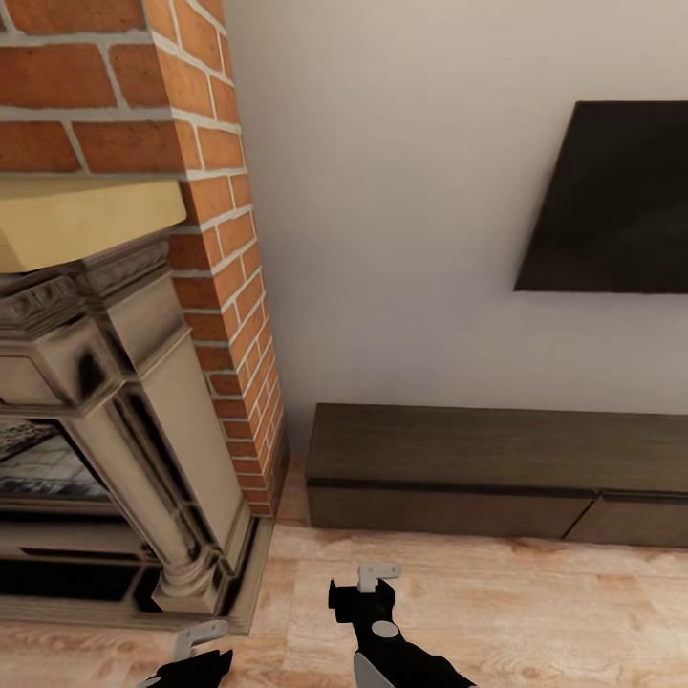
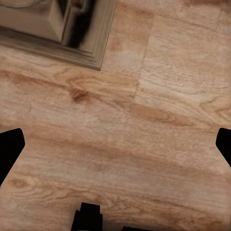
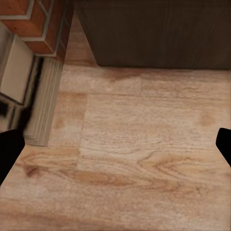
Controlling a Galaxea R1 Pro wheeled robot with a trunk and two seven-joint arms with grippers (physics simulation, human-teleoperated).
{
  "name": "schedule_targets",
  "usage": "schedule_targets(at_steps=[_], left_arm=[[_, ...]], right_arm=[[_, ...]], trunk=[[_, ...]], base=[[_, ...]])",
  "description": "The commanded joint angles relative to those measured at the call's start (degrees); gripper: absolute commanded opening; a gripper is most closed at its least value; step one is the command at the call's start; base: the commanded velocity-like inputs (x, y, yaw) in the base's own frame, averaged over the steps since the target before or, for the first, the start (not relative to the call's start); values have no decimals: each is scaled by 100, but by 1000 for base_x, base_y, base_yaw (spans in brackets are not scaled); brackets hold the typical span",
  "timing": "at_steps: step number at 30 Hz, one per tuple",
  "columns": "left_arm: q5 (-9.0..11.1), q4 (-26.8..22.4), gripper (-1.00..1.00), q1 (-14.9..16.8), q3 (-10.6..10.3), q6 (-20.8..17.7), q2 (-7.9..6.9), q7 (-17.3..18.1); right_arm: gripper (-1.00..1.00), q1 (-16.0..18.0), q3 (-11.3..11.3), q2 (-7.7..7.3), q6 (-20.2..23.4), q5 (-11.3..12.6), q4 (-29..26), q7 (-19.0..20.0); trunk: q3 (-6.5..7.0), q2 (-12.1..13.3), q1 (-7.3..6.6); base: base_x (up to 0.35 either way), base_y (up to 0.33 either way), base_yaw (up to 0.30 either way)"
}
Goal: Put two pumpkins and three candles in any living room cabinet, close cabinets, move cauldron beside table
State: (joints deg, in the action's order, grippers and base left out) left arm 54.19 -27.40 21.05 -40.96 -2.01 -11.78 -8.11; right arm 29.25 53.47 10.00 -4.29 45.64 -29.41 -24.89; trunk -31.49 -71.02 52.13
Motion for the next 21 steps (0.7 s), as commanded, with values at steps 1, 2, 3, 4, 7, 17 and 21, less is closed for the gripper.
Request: schedule_targets(at_steps=[1,2,3,4,7,17,21], left_arm=[[39,-19,100,4,-43,-12,-9,-51],[39,-19,100,4,-43,-11,-9,-51],[39,-19,100,4,-43,-14,-9,-51],[39,-19,100,4,-43,-13,-9,-51],[39,-19,100,4,-43,-11,-9,-51],[39,-19,100,4,-43,-11,-9,-51],[39,-19,100,4,-43,-13,-9,-51]], right_arm=[[100,10,47,0,-45,59,4,-34],[100,10,48,0,-45,59,2,-34],[100,10,49,0,-45,58,0,-34],[100,10,49,0,-45,55,-1,-34],[100,10,50,0,-46,56,-2,-34],[100,10,46,0,-46,59,-3,-34],[100,10,48,0,-46,59,-3,-34]], trunk=[[-6,-3,1],[-6,-3,1],[-6,-3,1],[-6,-3,1],[-6,-3,1],[-6,-3,1],[-6,-3,1]], base=[[153,1,0],[163,1,0],[155,0,0],[119,0,0],[52,0,0],[10,0,-40],[108,29,-189]])
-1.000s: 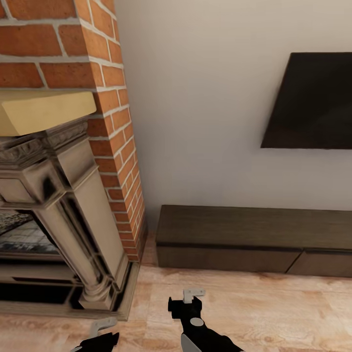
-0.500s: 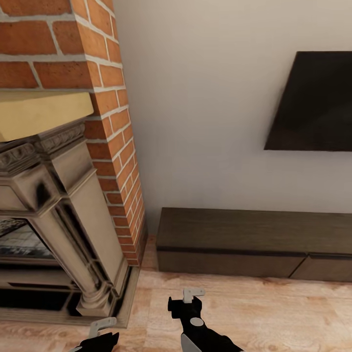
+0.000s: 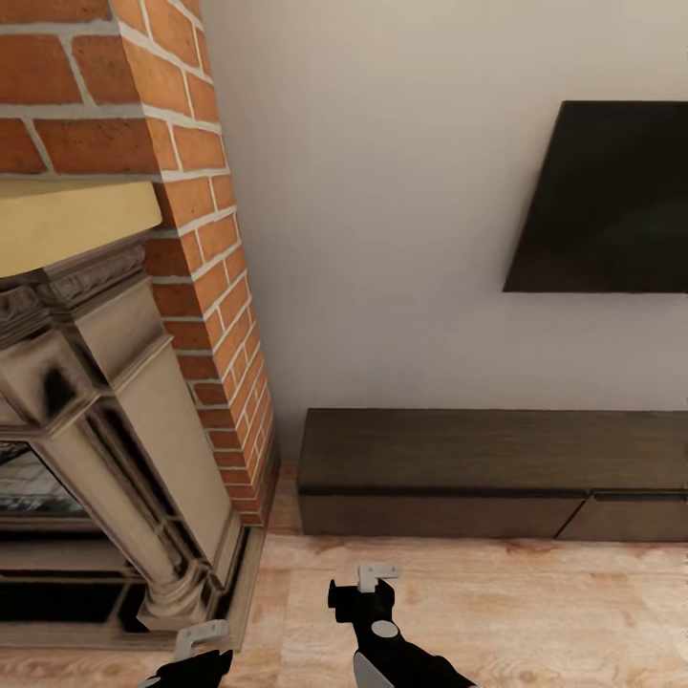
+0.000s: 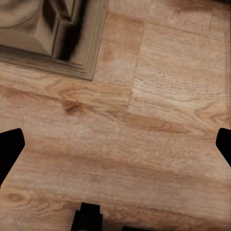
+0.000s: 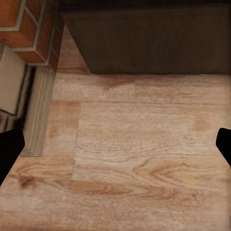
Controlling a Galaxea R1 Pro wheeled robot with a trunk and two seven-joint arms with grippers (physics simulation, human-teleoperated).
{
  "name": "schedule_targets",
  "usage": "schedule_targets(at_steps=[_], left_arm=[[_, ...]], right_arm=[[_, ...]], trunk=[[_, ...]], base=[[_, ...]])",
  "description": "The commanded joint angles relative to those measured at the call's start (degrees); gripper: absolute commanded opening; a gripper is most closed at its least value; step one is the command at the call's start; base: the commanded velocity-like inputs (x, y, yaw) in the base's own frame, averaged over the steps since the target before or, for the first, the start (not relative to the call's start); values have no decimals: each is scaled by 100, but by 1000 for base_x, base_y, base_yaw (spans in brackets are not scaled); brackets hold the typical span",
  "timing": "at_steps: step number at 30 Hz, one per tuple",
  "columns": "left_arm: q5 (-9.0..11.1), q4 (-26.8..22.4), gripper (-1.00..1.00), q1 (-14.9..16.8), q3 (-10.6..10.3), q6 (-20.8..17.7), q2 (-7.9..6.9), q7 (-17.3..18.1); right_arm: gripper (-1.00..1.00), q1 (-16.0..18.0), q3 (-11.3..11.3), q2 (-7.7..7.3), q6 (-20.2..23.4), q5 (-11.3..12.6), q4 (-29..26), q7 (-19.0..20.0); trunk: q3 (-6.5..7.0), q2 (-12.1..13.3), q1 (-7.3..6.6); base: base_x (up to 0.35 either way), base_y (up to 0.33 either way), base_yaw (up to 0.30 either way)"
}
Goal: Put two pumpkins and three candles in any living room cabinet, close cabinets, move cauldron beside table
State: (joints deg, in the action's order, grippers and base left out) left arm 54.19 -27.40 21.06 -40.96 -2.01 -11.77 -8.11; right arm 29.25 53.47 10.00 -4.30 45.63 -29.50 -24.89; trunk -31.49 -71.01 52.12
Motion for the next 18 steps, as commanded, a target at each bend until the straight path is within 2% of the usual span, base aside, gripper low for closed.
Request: schedule_targets(at_steps=[1,18], left_arm=[[39,-20,100,4,-44,-12,-9,-50],[32,-20,100,4,-44,-12,-9,-50]], right_arm=[[100,10,48,0,-45,60,5,-34],[100,10,45,0,-45,60,5,-34]], trunk=[[-6,-3,2],[-6,-3,2]], base=[[118,49,-74],[85,6,-10]])
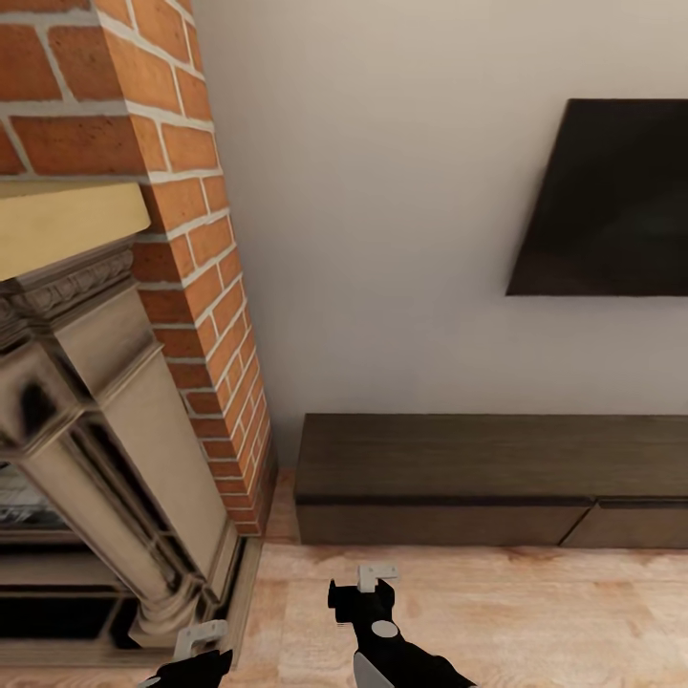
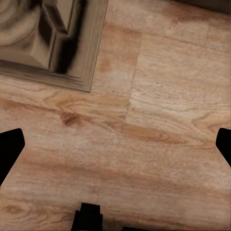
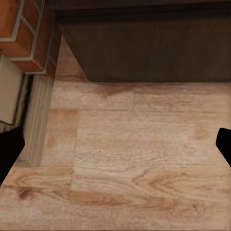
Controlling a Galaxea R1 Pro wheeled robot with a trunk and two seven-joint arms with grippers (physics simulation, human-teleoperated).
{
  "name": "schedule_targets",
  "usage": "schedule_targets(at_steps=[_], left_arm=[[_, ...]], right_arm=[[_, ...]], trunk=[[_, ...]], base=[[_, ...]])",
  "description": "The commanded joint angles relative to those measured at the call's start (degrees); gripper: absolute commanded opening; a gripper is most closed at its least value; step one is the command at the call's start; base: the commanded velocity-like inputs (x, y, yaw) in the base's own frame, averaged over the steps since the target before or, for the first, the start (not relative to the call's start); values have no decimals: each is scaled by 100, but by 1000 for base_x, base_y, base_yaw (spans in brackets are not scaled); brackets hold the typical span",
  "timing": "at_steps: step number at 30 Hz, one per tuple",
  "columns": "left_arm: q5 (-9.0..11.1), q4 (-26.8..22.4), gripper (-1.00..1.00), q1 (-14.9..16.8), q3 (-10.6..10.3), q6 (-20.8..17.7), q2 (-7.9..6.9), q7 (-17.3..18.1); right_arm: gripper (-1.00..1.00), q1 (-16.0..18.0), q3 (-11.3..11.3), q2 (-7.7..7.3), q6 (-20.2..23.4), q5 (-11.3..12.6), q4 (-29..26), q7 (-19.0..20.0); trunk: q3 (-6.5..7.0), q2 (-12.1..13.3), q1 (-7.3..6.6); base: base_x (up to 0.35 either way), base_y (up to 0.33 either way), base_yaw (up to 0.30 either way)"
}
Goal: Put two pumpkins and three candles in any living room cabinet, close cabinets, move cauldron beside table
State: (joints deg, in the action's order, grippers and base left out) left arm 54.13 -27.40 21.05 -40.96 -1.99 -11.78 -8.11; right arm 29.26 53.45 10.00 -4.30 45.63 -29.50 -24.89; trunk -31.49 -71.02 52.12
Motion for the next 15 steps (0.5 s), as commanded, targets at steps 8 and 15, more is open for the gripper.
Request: schedule_targets(at_steps=[8,15], left_arm=[[37,-19,100,4,-43,-12,-9,-51],[37,-19,100,4,-43,-11,-9,-51]], right_arm=[[100,10,47,0,-45,60,6,-34],[100,10,50,0,-45,60,5,-34]], trunk=[[4,-3,2],[12,-3,2]], base=[[129,15,-98],[154,42,-88]])
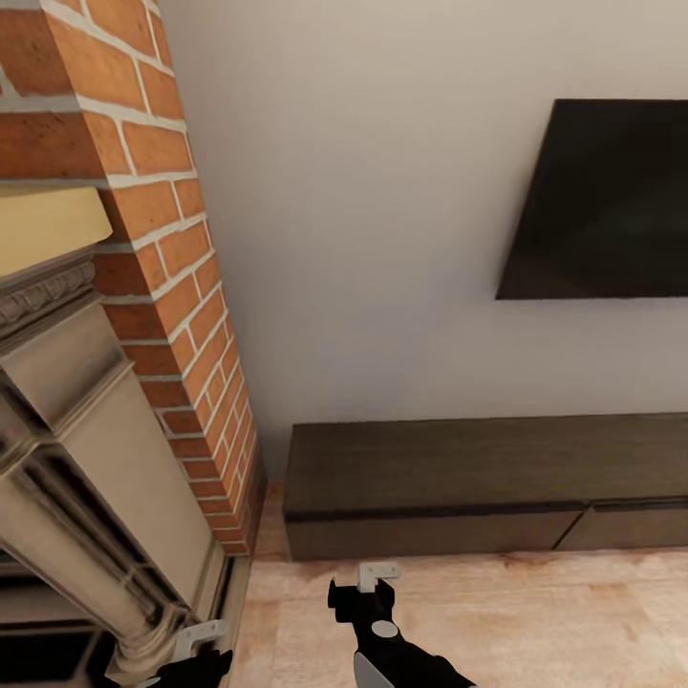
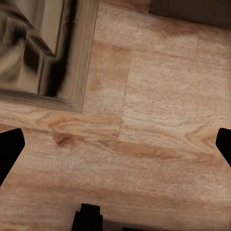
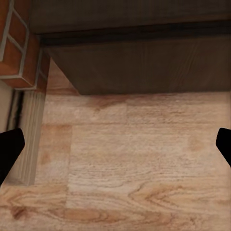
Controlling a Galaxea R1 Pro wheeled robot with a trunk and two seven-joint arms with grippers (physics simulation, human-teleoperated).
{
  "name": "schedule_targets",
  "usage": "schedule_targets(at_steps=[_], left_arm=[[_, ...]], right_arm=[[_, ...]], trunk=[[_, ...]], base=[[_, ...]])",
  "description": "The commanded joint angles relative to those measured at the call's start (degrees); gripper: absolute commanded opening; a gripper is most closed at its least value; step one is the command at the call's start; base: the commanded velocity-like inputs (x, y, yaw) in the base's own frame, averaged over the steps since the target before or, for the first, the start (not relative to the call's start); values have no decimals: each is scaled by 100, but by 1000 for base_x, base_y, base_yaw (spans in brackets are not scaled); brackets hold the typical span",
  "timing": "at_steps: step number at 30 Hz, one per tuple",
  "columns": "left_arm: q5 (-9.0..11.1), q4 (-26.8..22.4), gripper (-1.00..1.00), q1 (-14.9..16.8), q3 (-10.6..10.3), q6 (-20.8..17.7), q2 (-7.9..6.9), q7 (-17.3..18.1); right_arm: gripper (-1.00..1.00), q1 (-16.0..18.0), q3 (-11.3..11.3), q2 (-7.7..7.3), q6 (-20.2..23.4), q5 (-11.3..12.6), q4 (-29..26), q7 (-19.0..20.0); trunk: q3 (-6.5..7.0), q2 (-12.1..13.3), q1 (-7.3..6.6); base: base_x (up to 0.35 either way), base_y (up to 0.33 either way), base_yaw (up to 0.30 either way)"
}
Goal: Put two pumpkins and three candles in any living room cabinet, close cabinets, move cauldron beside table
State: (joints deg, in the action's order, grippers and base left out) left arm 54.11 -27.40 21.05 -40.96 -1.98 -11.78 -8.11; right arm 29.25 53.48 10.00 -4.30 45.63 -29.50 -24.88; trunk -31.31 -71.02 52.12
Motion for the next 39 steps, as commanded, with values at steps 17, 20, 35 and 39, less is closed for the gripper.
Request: schedule_targets(at_steps=[17,20,35,39], left_arm=[[35,-19,100,4,-44,-13,-9,-51],[35,-19,100,4,-44,-13,-9,-51],[30,-19,100,4,-44,-13,-9,-51],[30,-19,100,4,-44,-13,-9,-51]], right_arm=[[100,10,48,0,-45,60,5,-34],[100,9,48,0,-45,60,5,-34],[100,10,45,0,-45,60,5,-34],[100,10,48,0,-45,60,5,-34]], trunk=[[-5,-3,2],[-5,-3,2],[-5,-3,2],[-5,-3,2]], base=[[144,6,-9],[141,59,0],[132,-13,0],[44,-24,0]])
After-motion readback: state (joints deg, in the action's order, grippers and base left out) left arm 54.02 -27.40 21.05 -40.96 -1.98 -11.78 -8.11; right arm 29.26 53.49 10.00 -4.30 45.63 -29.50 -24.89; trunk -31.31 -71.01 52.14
